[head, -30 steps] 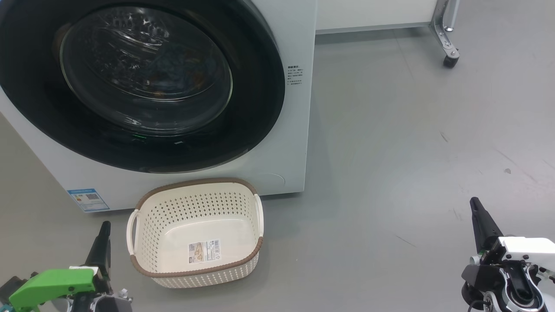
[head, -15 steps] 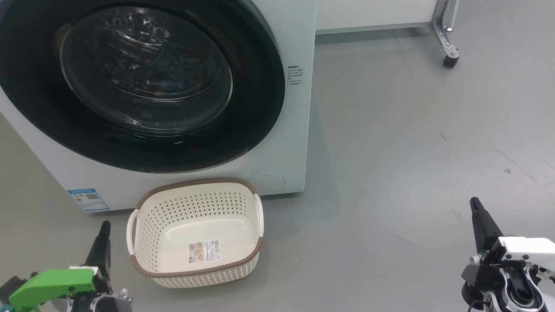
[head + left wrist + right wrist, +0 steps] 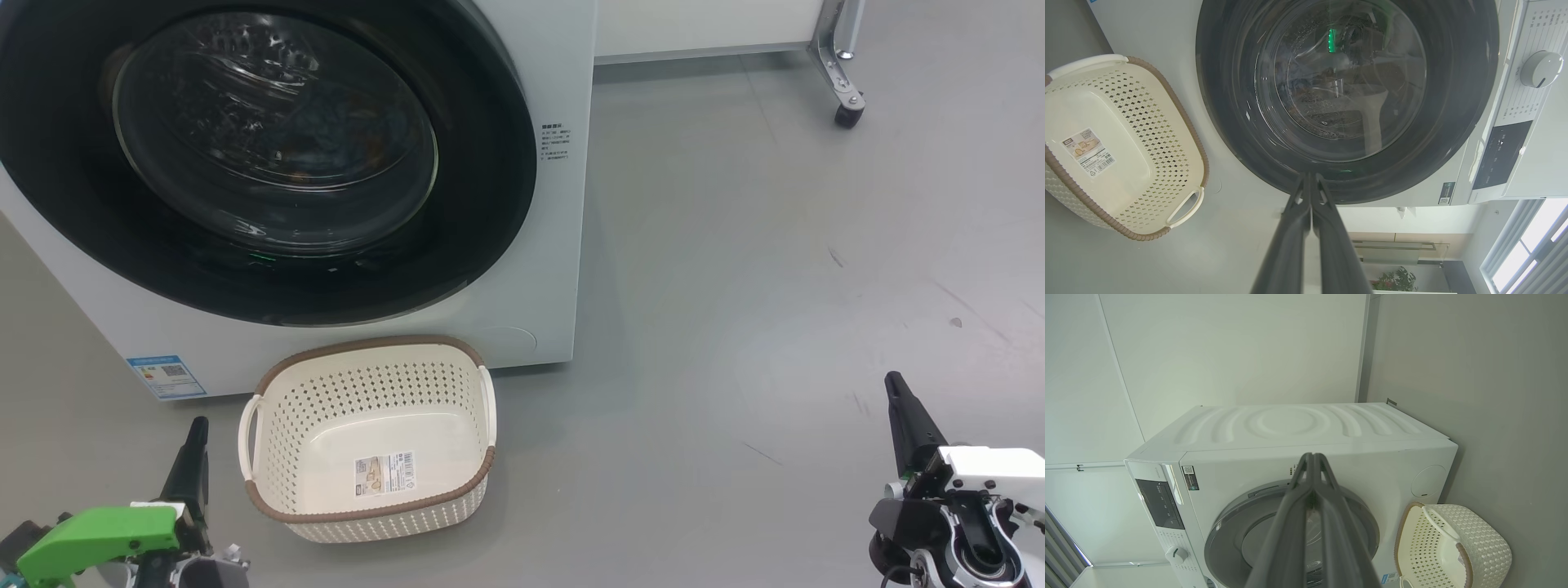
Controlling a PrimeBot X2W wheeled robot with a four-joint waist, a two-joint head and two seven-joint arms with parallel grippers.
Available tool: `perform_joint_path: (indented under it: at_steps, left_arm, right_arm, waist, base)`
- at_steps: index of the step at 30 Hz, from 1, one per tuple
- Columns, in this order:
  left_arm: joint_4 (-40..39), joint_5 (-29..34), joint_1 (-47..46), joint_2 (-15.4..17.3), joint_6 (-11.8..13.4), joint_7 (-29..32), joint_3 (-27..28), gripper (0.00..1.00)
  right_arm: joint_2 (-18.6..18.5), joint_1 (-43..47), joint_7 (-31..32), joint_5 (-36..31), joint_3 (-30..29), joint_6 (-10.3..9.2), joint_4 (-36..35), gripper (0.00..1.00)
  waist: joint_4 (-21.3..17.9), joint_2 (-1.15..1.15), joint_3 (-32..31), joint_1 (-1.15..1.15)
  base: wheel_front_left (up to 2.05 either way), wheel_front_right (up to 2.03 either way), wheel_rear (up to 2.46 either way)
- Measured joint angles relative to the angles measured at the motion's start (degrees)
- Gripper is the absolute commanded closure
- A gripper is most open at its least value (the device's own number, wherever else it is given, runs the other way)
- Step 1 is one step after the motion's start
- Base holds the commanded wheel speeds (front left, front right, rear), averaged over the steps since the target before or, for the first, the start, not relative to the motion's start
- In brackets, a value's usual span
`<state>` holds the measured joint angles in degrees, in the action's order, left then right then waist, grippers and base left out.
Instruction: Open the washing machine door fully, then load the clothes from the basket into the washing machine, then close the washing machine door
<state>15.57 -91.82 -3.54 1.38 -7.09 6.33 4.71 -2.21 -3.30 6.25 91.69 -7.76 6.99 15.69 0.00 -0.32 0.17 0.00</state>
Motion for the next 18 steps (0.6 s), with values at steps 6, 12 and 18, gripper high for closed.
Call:
perform_joint_path:
  at_steps: [6, 12, 18]
  left_arm:
    - [0.00, 0.00, 0.00, 0.00, 0.00, 0.00, 0.00, 1.00]
    - [0.00, 0.00, 0.00, 0.00, 0.00, 0.00, 0.00, 1.00]
    - [0.00, 0.00, 0.00, 0.00, 0.00, 0.00, 0.01, 1.00]
  right_arm:
    - [0.00, 0.00, 0.00, 0.00, 0.00, 0.00, 0.00, 1.00]
    - [0.00, 0.00, 0.00, 0.00, 0.00, 0.00, 0.00, 1.00]
    - [0.00, 0.00, 0.00, 0.00, 0.00, 0.00, 0.00, 1.00]
  waist:
    - [0.00, 0.00, 0.00, 0.00]
    - [0.00, 0.00, 0.00, 0.00]
    - [0.00, 0.00, 0.00, 0.00]
  base:
    - [0.00, 0.00, 0.00]
    - [0.00, 0.00, 0.00]
    - [0.00, 0.00, 0.00]
